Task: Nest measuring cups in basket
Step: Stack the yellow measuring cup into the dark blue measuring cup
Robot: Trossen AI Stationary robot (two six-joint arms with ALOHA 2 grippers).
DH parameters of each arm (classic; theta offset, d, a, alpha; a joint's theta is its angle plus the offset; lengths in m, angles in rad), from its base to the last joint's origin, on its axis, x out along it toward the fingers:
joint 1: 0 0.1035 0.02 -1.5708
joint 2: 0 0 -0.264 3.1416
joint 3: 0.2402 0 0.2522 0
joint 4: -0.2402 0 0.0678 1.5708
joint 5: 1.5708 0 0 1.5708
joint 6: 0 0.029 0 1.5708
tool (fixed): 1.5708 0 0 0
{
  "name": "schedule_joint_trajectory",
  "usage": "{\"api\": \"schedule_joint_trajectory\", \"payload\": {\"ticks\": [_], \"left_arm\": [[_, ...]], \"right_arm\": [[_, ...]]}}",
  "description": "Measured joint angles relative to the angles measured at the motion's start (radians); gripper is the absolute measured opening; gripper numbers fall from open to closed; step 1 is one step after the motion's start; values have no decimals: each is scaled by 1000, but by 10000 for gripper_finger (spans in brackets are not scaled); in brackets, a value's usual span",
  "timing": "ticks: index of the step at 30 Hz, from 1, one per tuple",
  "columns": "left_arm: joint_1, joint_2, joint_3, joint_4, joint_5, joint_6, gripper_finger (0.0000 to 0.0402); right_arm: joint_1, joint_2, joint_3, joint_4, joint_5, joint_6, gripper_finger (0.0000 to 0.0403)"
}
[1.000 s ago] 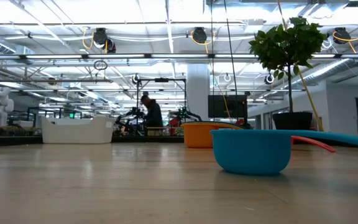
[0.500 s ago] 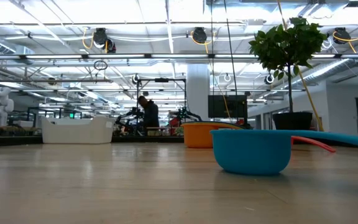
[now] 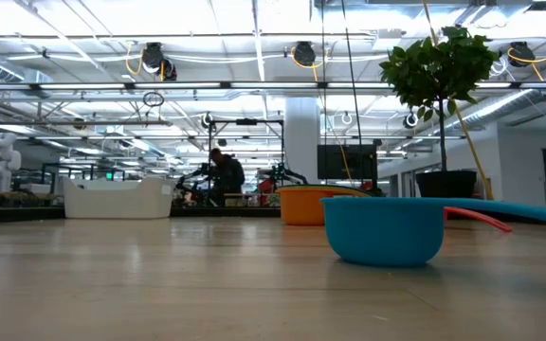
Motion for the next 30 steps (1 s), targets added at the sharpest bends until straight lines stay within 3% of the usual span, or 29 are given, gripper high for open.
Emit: {"api": "schedule_joint_trajectory", "payload": {"ticks": [6, 12, 21, 30], "left_arm": [[-25, 0, 0, -40, 0, -2, 294], [-51, 0, 0, -60, 0, -2, 294], [-99, 0, 0, -63, -3, -2, 294], [-139, 0, 0, -88, -30, 13, 294]], "right_arm": [[-20, -66, -103, 61, -115, 73, 0], [-19, -134, -371, 437, -220, 251, 0], [-20, -166, -805, 978, -185, 557, 0], [-31, -167, -999, 1039, -114, 727, 0]]}}
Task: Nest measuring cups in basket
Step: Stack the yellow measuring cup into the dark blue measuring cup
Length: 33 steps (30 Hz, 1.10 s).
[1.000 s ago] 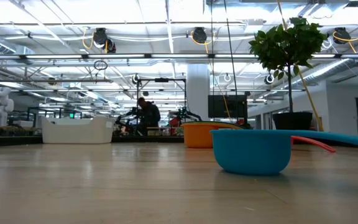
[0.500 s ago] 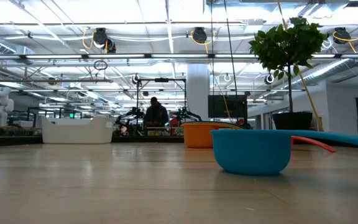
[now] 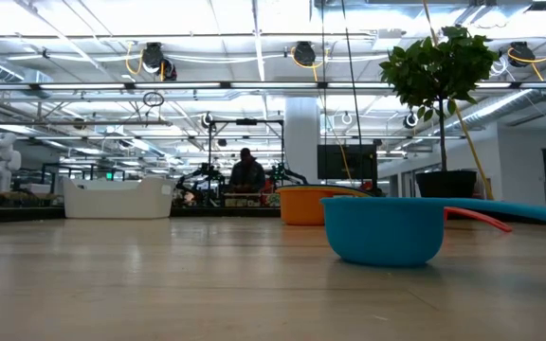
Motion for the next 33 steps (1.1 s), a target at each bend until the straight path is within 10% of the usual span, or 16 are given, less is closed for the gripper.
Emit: {"api": "schedule_joint_trajectory", "payload": {"ticks": [33], "left_arm": [[58, 0, 0, -97, -31, 13, 294]], "right_arm": [[-106, -3, -570, 69, 94, 295, 0]]}}
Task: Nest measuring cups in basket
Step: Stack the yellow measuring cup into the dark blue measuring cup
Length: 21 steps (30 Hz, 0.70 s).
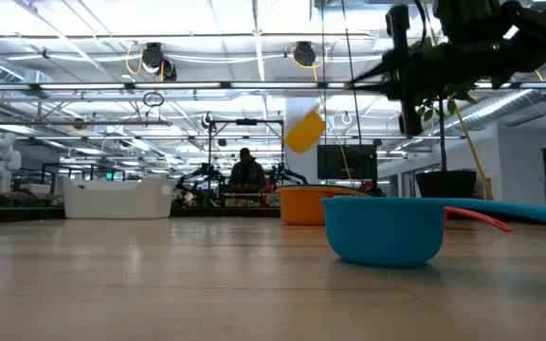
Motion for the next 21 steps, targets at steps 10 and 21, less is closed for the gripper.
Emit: {"api": "schedule_joint_trajectory", "payload": {"ticks": [10, 21], "left_arm": [[57, 0, 0, 0, -2, -4, 294], [95, 0, 0, 0, -1, -5, 294]], "right_arm": [[0, 0, -152, 107, 91, 97, 0], [55, 91, -137, 179, 106, 138, 0]]}}
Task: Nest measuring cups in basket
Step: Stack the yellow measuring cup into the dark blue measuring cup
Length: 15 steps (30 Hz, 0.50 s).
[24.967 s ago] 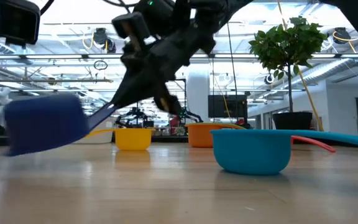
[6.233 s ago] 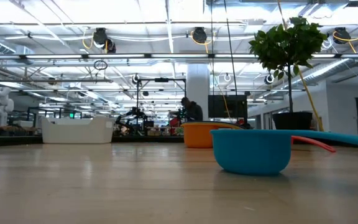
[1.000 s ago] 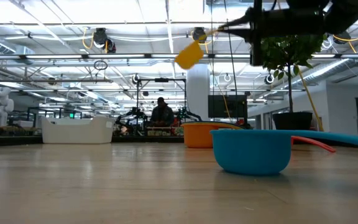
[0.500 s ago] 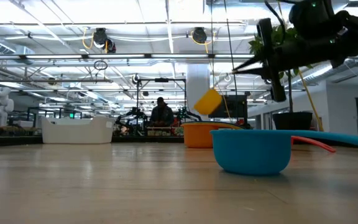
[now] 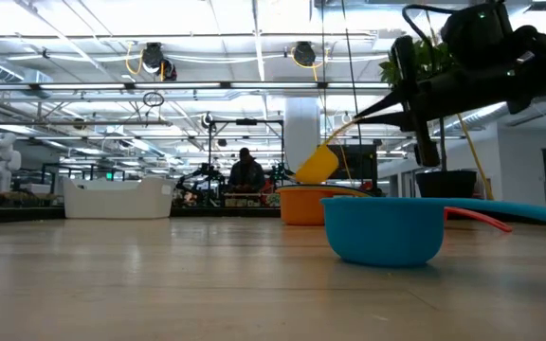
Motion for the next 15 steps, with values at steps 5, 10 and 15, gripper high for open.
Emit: {"api": "schedule_joint_trajectory", "payload": {"ticks": [5, 10, 15], "left_arm": [[10, 0, 0, -5, 0, 3, 294], [10, 0, 0, -7, 0, 11, 294], [15, 0, 0, -9, 1, 10, 294]], "right_arm": [[25, 98, 22, 130, 67, 3, 0], [25, 167, 31, 174, 69, 19, 0], [25, 224, 31, 197, 68, 37, 0]]}}
